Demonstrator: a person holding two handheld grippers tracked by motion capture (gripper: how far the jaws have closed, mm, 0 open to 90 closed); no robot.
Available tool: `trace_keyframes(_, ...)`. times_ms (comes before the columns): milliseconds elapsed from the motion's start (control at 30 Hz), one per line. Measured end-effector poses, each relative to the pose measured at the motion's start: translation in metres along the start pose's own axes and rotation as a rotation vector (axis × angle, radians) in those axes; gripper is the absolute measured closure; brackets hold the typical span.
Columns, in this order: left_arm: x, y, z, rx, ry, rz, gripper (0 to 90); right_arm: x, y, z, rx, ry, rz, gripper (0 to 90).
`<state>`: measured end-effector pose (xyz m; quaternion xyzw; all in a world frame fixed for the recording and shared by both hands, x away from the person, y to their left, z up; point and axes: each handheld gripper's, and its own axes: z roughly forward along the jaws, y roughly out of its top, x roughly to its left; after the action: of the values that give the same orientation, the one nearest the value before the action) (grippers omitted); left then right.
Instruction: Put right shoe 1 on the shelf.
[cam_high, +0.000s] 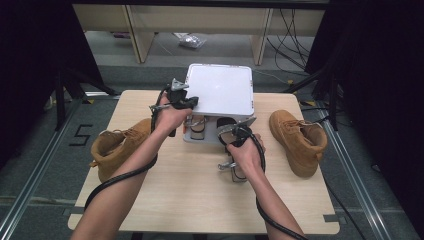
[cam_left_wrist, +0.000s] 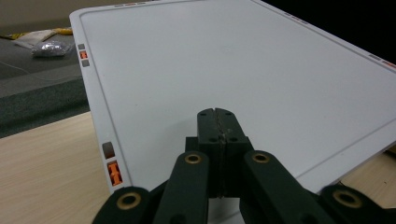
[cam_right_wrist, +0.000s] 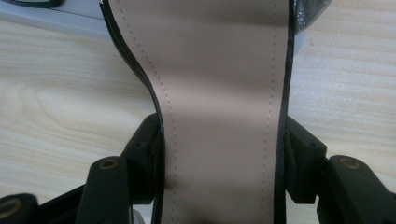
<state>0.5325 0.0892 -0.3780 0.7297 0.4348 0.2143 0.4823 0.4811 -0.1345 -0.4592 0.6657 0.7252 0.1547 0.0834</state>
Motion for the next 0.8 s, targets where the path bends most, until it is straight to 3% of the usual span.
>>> trace_keyframes(33,0.000,0.000,0.000,-0.001,-0.001,0.000,89.5,-0.001,0.000,0.001,0.001,0.005,-0.015,42.4)
trace_keyframes(133,0.000,0.000,-0.001,0.006,-0.001,0.006,89.5,0.001,0.001,0.005,0.016,-0.007,0.008,42.4)
trace_keyframes(167,0.000,0.000,-0.001,0.007,-0.001,0.007,89.5,0.000,0.000,0.005,0.011,-0.009,-0.020,42.4)
trace_keyframes(200,0.001,0.000,-0.001,0.007,-0.002,0.008,89.4,0.002,0.001,0.007,0.018,-0.024,0.012,42.4)
trace_keyframes(233,0.001,0.000,-0.001,0.008,-0.003,0.008,89.4,0.002,0.002,0.008,0.018,-0.031,0.013,42.3)
trace_keyframes(300,0.000,0.000,0.000,0.001,-0.003,-0.001,89.4,0.007,0.001,0.010,0.031,-0.015,0.061,42.3)
trace_keyframes(333,0.000,0.000,0.000,0.000,-0.003,-0.001,89.5,0.006,0.001,0.012,0.011,-0.009,0.062,42.3)
trace_keyframes(367,0.000,0.000,0.000,0.000,-0.003,0.000,89.5,0.003,0.002,0.013,0.013,-0.028,0.012,42.2)
trace_keyframes(433,0.000,0.000,0.000,-0.001,-0.002,0.001,89.4,0.006,0.001,0.016,0.002,-0.017,0.049,42.1)
trace_keyframes(533,0.000,-0.001,0.000,-0.006,-0.005,0.000,89.5,0.005,0.002,0.015,0.020,-0.006,0.033,41.8)
trace_keyframes(567,0.000,-0.001,-0.001,0.001,-0.003,0.011,89.4,0.006,0.002,0.016,0.018,-0.030,0.046,41.7)
trace_keyframes(600,0.000,-0.001,-0.001,0.001,-0.003,0.009,89.4,0.003,0.002,0.016,0.010,-0.007,0.012,41.4)
trace_keyframes(667,0.000,0.000,-0.001,0.005,0.002,0.011,89.5,0.006,0.002,0.015,0.019,-0.032,0.036,40.3)
trace_keyframes(700,0.000,-0.001,0.000,-0.004,0.002,0.005,89.4,0.002,0.001,0.014,0.010,-0.011,-0.023,38.3)
trace_keyframes(733,-0.001,-0.001,0.000,-0.005,0.003,0.003,89.5,0.004,0.000,0.014,-0.016,-0.027,-0.007,35.6)
trace_keyframes(767,0.000,-0.001,0.000,-0.010,-0.002,0.001,89.5,0.007,0.000,0.010,-0.001,-0.028,0.030,34.6)
trace_keyframes(800,0.000,-0.001,0.000,-0.010,-0.002,0.000,89.4,0.002,-0.001,0.008,-0.042,-0.015,-0.032,33.0)
